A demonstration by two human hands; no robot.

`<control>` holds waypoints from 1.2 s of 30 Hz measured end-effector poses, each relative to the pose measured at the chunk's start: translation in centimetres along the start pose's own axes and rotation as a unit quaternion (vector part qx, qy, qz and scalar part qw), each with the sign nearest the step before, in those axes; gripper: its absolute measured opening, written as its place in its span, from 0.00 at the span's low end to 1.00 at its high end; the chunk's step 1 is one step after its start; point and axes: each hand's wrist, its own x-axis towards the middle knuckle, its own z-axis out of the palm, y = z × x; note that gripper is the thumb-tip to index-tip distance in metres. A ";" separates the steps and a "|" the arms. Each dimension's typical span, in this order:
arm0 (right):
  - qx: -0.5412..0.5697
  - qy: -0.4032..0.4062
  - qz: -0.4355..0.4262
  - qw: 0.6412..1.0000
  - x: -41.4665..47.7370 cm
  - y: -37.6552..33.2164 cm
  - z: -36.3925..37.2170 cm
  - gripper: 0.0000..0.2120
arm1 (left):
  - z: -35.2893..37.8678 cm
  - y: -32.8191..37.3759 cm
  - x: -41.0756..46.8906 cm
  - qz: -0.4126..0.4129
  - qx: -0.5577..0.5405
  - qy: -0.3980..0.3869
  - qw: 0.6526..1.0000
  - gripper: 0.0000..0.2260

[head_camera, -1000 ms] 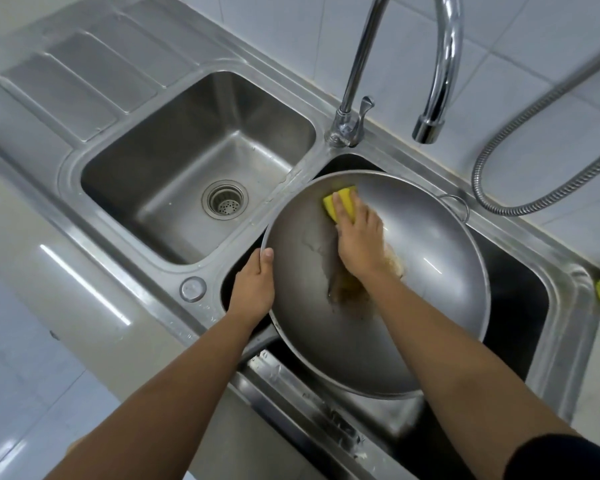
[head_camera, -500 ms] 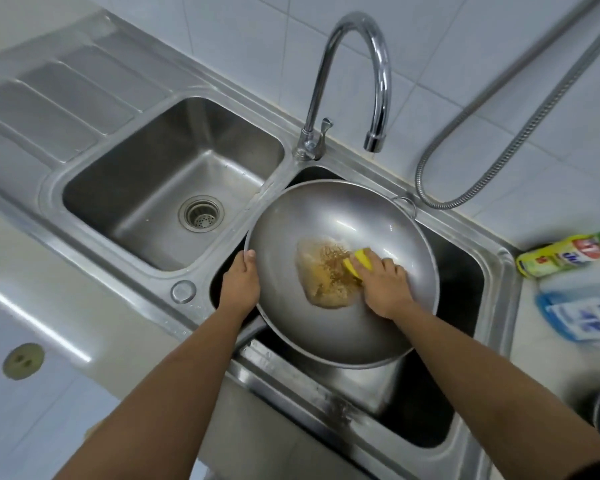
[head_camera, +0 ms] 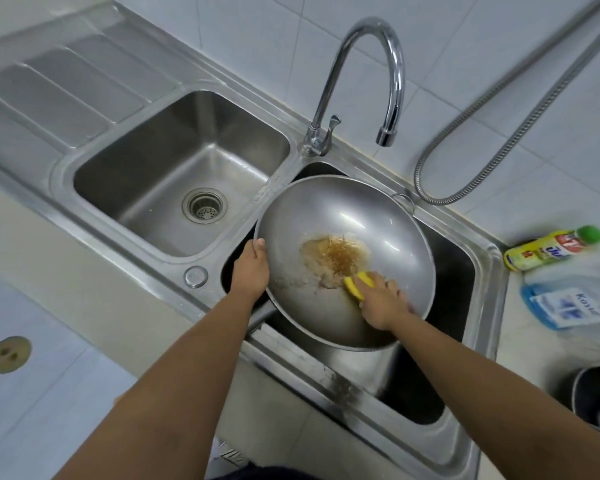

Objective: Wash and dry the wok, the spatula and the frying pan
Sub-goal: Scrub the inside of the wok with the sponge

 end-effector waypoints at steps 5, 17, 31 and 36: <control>-0.009 0.010 0.155 0.988 -2.8 -2.0 -0.1 0.28 | 0.1 -0.1 0.2 -0.001 -0.017 -0.009 1.000 0.21; -0.094 -0.015 0.170 0.981 -4.3 0.3 -1.1 0.31 | 0.2 0.1 0.6 0.002 -0.020 -0.024 1.000 0.21; 0.165 0.114 0.047 0.979 4.7 -8.6 0.7 0.29 | 0.5 -0.3 1.0 0.006 0.003 -0.015 1.000 0.23; 0.236 0.149 -0.055 0.959 4.3 -13.3 0.8 0.28 | 0.7 -0.6 1.3 0.014 0.024 0.010 1.000 0.21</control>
